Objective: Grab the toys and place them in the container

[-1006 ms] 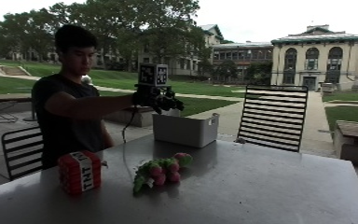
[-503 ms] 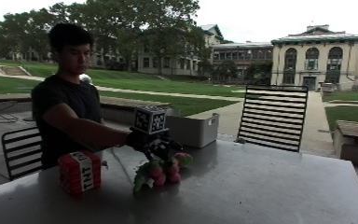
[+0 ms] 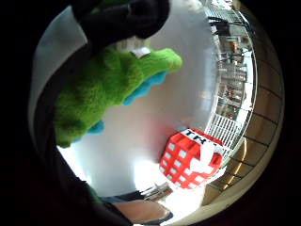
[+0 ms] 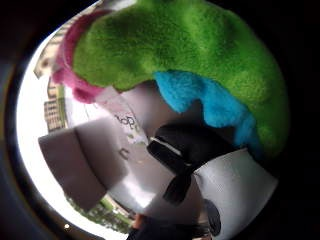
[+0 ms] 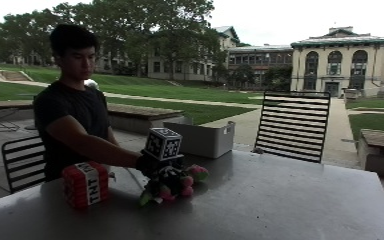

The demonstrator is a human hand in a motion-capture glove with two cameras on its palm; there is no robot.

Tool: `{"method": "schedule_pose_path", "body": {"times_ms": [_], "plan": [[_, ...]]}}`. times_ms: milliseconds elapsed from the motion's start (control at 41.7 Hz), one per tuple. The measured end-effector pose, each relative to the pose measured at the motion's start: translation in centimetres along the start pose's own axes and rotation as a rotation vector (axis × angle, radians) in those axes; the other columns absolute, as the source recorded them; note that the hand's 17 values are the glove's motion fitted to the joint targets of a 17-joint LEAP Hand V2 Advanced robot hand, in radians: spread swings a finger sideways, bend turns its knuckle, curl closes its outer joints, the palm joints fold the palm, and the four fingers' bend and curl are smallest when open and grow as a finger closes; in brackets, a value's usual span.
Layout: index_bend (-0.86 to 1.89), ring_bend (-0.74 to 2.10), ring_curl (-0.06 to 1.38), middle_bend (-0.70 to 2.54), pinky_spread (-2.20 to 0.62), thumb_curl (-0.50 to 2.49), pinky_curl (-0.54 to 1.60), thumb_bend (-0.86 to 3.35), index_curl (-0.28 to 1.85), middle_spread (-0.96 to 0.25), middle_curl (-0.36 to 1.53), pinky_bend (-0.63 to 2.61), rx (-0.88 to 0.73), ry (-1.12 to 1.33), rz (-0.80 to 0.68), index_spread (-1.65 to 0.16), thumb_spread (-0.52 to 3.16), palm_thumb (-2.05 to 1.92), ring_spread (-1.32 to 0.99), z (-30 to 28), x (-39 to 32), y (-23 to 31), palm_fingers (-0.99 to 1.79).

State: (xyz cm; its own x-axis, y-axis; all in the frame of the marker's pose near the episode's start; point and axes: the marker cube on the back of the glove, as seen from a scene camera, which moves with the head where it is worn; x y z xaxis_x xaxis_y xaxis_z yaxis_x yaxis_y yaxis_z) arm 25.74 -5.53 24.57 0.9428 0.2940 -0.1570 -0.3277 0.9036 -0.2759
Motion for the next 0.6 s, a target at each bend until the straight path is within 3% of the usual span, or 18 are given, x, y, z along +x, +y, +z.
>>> {"method": "schedule_pose_path", "body": {"times_ms": [144, 168, 240, 264, 383, 599], "plan": [[0.58, 0.70, 0.31, 1.08, -0.14, 0.40, 0.26, 0.28, 0.39, -0.24, 0.58, 0.76, 0.015, -0.033, 0.022, -0.36, 1.38, 0.62, -0.31, -0.3, 0.7, -0.7, 0.86], [0.53, 0.68, 0.31, 1.06, -0.11, 0.40, 0.25, 0.28, 0.38, -0.24, 0.57, 0.72, 0.018, -0.033, 0.026, -0.36, 1.38, 0.62, -0.31, -0.3, 0.7, -0.6, 0.69], [0.72, 0.82, 0.36, 1.17, -0.28, 0.41, 0.24, 0.31, 0.46, -0.25, 0.61, 0.69, 0.035, -0.034, 0.033, -0.31, 1.40, 0.68, -0.38, -0.3, 0.5, -0.3, 1.24], [0.71, 0.81, 0.36, 1.15, -0.30, 0.41, 0.26, 0.31, 0.46, -0.25, 0.61, 0.72, 0.041, -0.038, 0.034, -0.30, 1.41, 0.68, -0.39, -0.3, 0.5, -0.2, 1.17], [0.97, 1.03, 0.46, 1.19, -0.40, 0.42, 0.26, 0.37, 0.58, -0.23, 0.63, 0.61, 0.073, -0.062, 0.033, -0.20, 1.45, 0.77, -0.39, -1.0, 1.2, -0.3, 1.43], [1.13, 1.17, 0.51, 1.19, -0.50, 0.53, 0.30, 0.52, 0.67, -0.19, 0.62, 0.66, 0.077, -0.076, 0.036, -0.11, 1.50, 0.99, -0.37, -3.1, 1.1, 0.6, 1.39]]}}
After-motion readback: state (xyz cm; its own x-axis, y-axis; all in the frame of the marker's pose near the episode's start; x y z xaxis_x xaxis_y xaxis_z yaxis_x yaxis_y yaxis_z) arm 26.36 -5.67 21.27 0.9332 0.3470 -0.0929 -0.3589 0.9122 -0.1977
